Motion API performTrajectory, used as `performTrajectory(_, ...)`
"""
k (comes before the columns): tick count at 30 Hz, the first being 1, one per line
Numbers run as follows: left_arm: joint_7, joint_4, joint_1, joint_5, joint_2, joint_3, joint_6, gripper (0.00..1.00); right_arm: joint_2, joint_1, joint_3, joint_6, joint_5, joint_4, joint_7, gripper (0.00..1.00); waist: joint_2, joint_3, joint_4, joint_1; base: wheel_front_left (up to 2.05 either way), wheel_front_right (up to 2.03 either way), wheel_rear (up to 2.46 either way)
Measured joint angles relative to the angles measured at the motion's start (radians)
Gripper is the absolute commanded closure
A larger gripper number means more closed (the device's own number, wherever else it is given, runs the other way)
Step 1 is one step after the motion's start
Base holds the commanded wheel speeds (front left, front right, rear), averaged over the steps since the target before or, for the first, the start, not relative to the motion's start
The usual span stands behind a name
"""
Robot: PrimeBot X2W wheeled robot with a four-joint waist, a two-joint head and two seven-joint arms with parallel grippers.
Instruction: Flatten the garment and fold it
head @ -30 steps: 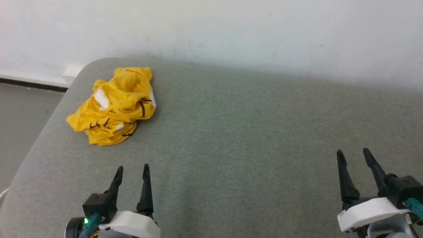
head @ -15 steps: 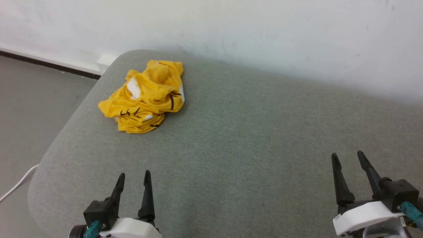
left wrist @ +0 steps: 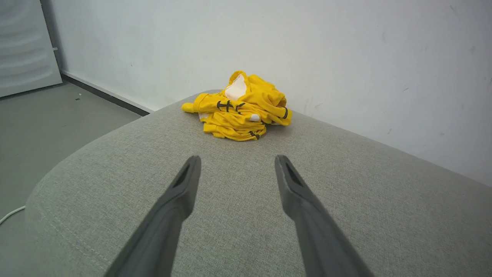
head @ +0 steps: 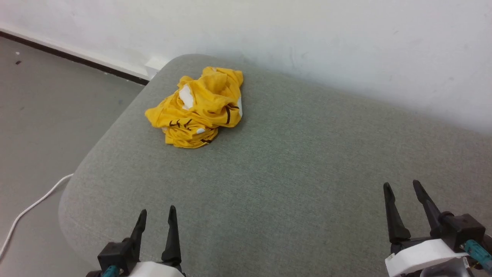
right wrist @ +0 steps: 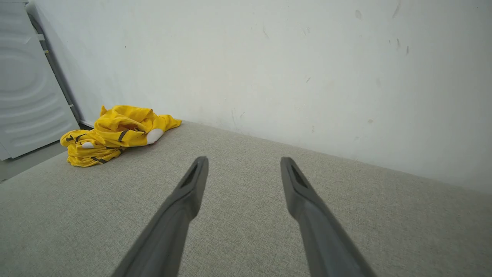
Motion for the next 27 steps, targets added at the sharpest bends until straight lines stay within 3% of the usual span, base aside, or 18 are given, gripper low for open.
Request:
performTrajectory(18,-0.04,0.018,0.016,-0.053,0.0,-0.017,0.018,0.0,0.0,0.003,-0.004,0.0,0.012,0.021,-0.036,0.0,0.0,0.01,0.081,0.0,0.0,0.0,0.0)
performTrajectory(27,-0.041,0.018,0.027,-0.062,0.0,-0.02,0.026,0.0,0.001,0.003,-0.004,0.0,0.016,0.023,-0.039,0.0,0.0,0.017,0.08,0.0,0.0,0.0,0.0)
